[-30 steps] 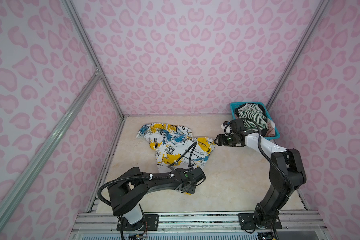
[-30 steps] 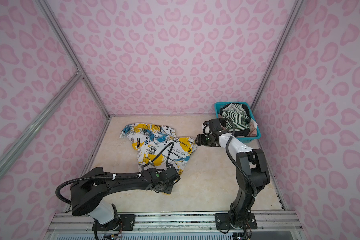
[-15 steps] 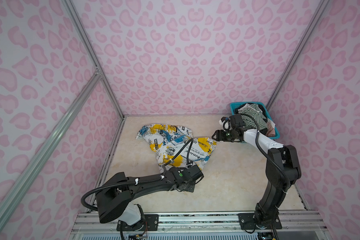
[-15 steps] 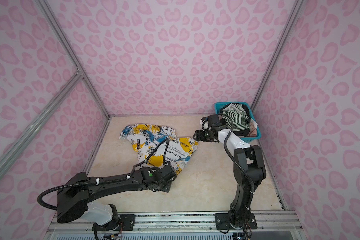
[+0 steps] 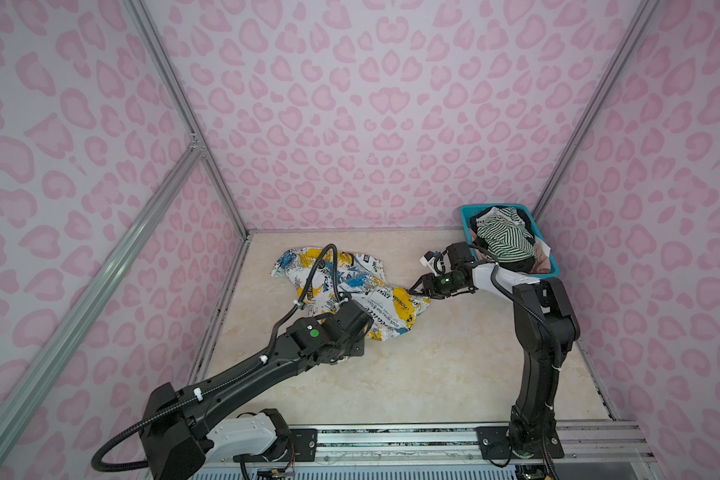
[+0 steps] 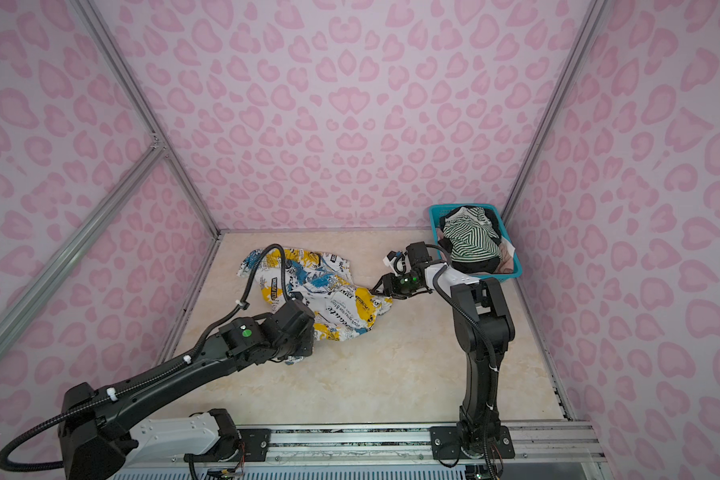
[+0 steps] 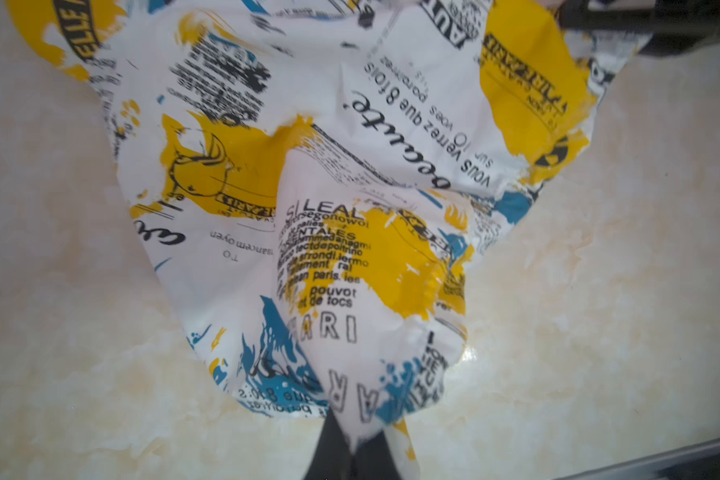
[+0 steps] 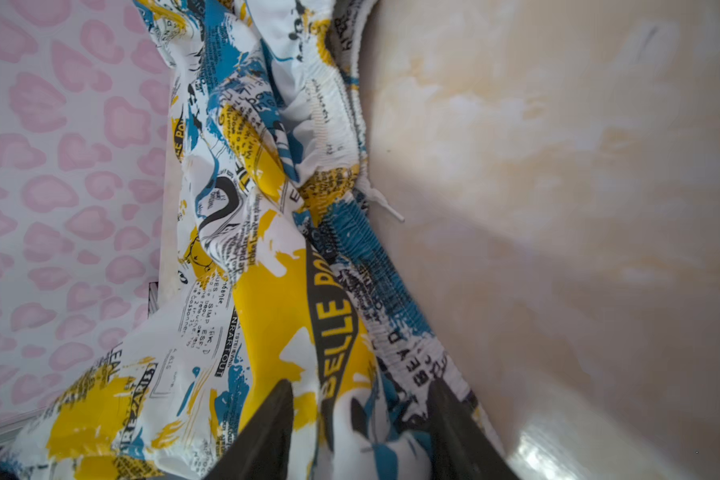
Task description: Fold and stack the mixed laundry pile
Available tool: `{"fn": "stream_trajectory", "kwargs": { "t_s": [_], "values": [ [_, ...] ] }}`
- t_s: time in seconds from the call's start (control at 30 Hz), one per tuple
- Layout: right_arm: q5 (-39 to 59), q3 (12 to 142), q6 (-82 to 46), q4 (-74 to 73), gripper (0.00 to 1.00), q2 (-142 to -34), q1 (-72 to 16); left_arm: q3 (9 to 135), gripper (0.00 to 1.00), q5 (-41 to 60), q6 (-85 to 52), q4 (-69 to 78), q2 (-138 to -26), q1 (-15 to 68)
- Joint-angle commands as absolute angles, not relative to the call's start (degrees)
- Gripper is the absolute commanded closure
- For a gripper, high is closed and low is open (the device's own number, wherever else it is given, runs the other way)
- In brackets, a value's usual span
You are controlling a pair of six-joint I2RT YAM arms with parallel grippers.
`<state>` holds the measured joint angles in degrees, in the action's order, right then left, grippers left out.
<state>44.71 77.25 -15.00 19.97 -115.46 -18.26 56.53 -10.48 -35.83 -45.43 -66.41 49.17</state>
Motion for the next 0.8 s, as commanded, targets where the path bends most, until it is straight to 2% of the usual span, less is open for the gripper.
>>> {"fn": "stream_trajectory", "kwargs": {
  "t_s": [0.0,0.07,0.23,0.4,0.53,0.63,0.77],
  "values": [
    [48.0,76.3,-16.8,17.7,0.6,-115.4,-19.3,58.0,0.98,-9.9,-32.5,-47.2,-63.5,45.8],
    [48.8,76.0,-18.5,15.7,0.74,-115.1,-20.1,58.5,0.98,-9.1,-30.8,-47.0,-62.3,43.6],
    [48.8,76.2,-19.9,15.3,1.0,-112.4,-20.5,60.0,0.98,-9.6,-29.8,-47.8,-61.0,39.5],
    [40.1,79.8,-16.1,22.9,1.0,-105.8,-19.6,63.6,0.98,-9.6,-28.0,-47.1,-61.6,33.8],
    [25.4,96.5,-5.6,40.1,1.0,-103.1,-20.0,71.8,0.98,-5.9,-23.9,-45.4,-66.0,27.6],
    [17.2,105.1,-1.3,46.5,1.0,-101.4,-20.7,79.6,0.98,-3.8,-20.5,-45.4,-70.1,24.4],
    [7.5,102.8,1.5,46.9,1.0,-94.7,-23.1,86.3,0.98,-0.8,-17.2,-45.2,-72.9,21.5]
  ]
}}
